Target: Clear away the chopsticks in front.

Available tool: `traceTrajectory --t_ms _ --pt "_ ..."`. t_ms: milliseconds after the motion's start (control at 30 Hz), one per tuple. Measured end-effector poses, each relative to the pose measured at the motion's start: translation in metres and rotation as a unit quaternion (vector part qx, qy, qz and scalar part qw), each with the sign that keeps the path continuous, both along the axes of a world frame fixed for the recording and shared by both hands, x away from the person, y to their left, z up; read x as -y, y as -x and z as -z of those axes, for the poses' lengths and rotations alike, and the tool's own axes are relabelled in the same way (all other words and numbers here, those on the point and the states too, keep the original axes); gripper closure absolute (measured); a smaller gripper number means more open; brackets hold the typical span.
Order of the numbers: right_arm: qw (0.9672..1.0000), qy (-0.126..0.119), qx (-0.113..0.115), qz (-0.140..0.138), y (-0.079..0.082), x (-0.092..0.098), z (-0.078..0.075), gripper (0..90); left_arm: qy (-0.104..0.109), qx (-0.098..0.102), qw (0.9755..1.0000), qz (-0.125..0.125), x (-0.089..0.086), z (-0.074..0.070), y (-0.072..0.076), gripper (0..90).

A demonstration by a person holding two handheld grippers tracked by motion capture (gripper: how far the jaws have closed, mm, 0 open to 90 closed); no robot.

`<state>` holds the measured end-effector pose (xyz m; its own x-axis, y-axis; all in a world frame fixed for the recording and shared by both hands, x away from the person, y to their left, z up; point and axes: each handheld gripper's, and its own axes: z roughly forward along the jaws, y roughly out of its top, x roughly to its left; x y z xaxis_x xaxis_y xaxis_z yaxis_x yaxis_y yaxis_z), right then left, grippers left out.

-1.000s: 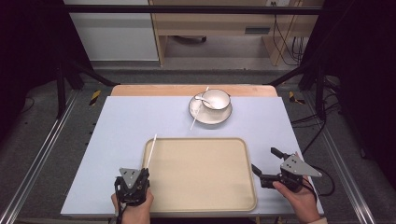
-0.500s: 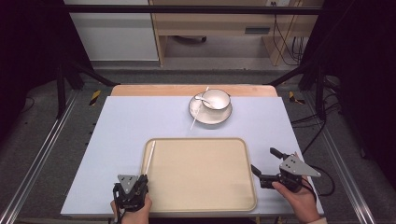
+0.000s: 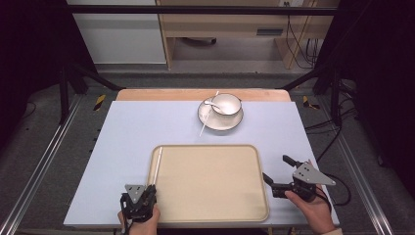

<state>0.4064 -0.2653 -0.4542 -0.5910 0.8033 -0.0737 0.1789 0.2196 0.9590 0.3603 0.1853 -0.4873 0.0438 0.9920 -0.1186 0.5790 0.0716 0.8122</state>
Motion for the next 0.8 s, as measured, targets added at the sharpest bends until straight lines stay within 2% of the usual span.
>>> traceTrajectory --t_ms 167,300,367,400,500,567,600,700,800 --pt "1.0000 -0.001 0.000 0.001 0.000 0.000 0.000 6.5 -0.002 0.011 0.9999 -0.009 0.001 -0.002 0.001 77.0" --pt "1.0000 0.000 0.000 0.001 0.000 0.000 0.000 6.5 -0.009 0.021 0.9997 0.001 0.003 -0.008 -0.002 73.7" --pt "1.0000 0.000 -0.002 0.001 0.000 0.001 0.000 6.4 -0.015 0.022 0.9995 0.016 0.006 -0.012 -0.007 70.2" --pt "1.0000 0.002 -0.002 0.002 -0.001 0.001 0.001 6.3 -0.016 0.025 0.9989 0.035 0.010 -0.015 -0.014 66.6" --pt "1.0000 0.005 -0.003 0.003 -0.001 0.002 0.001 6.1 -0.013 0.025 0.9981 0.055 0.015 -0.019 -0.021 61.3" --pt "1.0000 0.006 -0.003 0.003 -0.001 0.002 0.001 6.0 -0.028 0.030 0.9965 0.073 0.021 -0.026 -0.029 59.8" --pt "1.0000 0.007 -0.004 0.005 -0.001 0.002 0.001 5.8 -0.034 0.035 0.9946 0.092 0.028 -0.030 -0.038 56.0" --pt "1.0000 0.008 -0.003 0.005 -0.001 0.003 0.002 5.6 -0.043 0.041 0.9926 0.105 0.032 -0.033 -0.047 53.7" --pt "0.9999 0.010 0.002 0.007 0.000 0.005 0.002 5.0 -0.042 0.063 0.9916 0.105 0.031 -0.036 -0.061 44.0"
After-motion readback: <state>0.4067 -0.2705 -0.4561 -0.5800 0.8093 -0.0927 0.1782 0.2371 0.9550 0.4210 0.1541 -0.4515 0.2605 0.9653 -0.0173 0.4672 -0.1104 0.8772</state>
